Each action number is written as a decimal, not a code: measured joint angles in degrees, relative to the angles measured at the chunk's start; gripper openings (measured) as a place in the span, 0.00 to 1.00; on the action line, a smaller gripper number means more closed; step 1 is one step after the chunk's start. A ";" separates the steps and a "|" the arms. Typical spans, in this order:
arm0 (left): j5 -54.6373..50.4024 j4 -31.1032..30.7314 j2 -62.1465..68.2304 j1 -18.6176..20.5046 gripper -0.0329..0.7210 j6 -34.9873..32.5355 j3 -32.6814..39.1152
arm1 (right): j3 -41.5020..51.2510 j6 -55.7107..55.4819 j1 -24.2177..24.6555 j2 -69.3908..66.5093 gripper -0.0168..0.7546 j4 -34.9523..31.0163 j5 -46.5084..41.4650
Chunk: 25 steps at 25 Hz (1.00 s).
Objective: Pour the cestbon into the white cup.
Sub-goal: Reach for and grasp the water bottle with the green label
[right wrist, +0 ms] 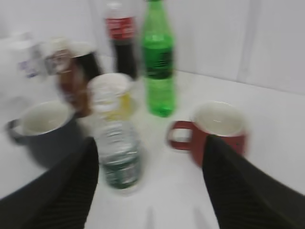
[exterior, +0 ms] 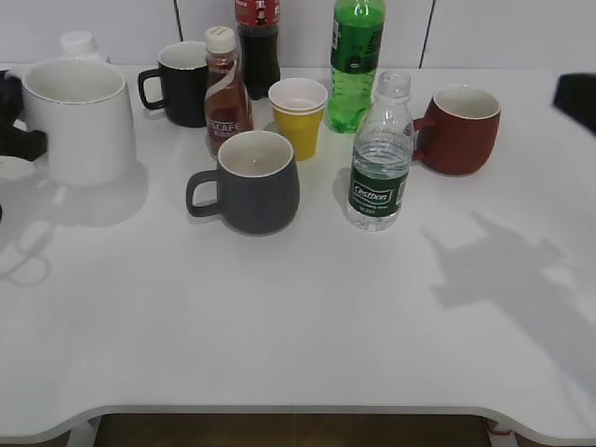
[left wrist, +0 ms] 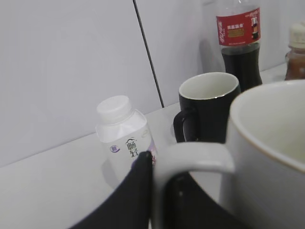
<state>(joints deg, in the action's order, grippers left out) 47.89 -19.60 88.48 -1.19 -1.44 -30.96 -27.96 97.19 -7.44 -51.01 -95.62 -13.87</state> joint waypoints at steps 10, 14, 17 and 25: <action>-1.11 -0.22 -0.39 0.00 0.09 0.00 0.09 | -1.07 -1.49 0.00 -4.11 0.61 6.60 0.38; -1.30 -0.42 -0.39 0.00 0.09 0.00 0.09 | -3.26 -20.98 -0.09 -4.48 0.49 20.66 6.96; -1.30 -0.54 -0.39 -0.05 0.09 0.00 0.09 | -3.08 -22.02 -2.85 -3.15 0.47 15.50 8.53; -1.34 -0.59 -0.39 -0.05 0.09 0.00 0.09 | 0.75 -16.94 -10.25 0.91 0.47 1.46 15.58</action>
<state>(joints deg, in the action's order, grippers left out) 46.55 -20.19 88.09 -1.25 -1.44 -30.86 -27.22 80.26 -17.69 -50.10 -94.16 1.71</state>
